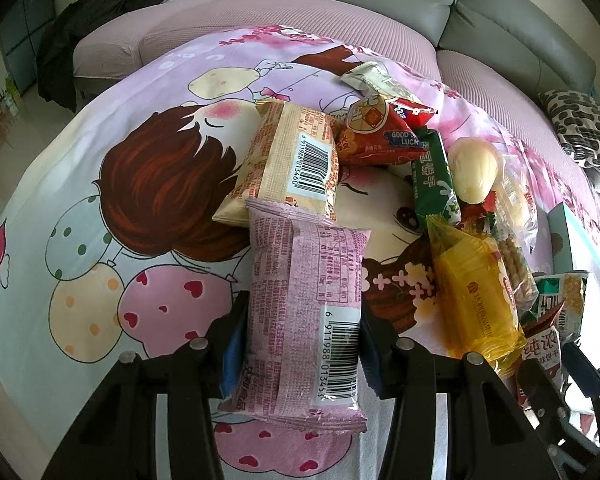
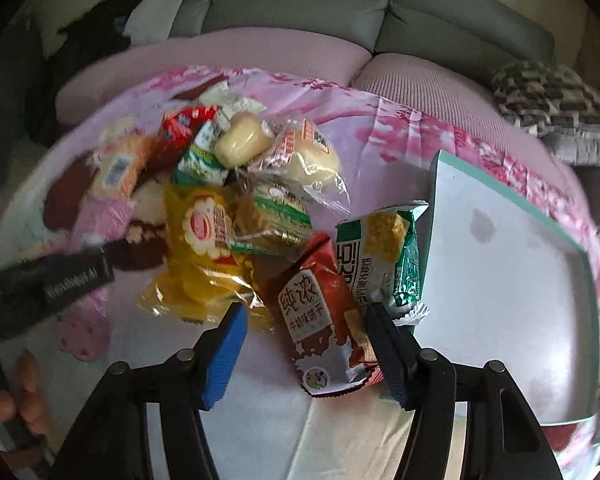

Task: Organize snacks
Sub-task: 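Close the right gripper on the red biscuit pack while the left gripper grasps the pink wafer pack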

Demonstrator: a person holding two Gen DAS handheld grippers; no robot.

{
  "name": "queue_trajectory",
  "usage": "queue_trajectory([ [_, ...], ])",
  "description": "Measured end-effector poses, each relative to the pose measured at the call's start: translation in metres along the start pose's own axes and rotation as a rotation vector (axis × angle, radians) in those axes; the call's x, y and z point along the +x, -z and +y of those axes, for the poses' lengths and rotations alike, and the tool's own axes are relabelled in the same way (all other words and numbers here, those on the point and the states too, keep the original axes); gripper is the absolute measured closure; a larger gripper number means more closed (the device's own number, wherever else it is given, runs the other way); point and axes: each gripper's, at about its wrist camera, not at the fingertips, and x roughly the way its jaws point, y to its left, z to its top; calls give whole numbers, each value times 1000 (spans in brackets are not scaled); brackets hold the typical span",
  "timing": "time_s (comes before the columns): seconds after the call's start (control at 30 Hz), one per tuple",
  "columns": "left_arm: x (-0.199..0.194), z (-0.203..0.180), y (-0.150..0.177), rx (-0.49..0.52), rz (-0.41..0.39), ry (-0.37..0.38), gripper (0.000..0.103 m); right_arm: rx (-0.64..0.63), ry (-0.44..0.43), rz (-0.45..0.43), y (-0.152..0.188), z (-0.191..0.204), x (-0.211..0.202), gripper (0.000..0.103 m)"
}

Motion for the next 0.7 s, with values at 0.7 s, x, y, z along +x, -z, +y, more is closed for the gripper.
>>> queue_trajectory([
  [0.7, -1, 1, 0, -6, 3, 14, 53, -158, 187, 0, 6, 11, 12, 57],
])
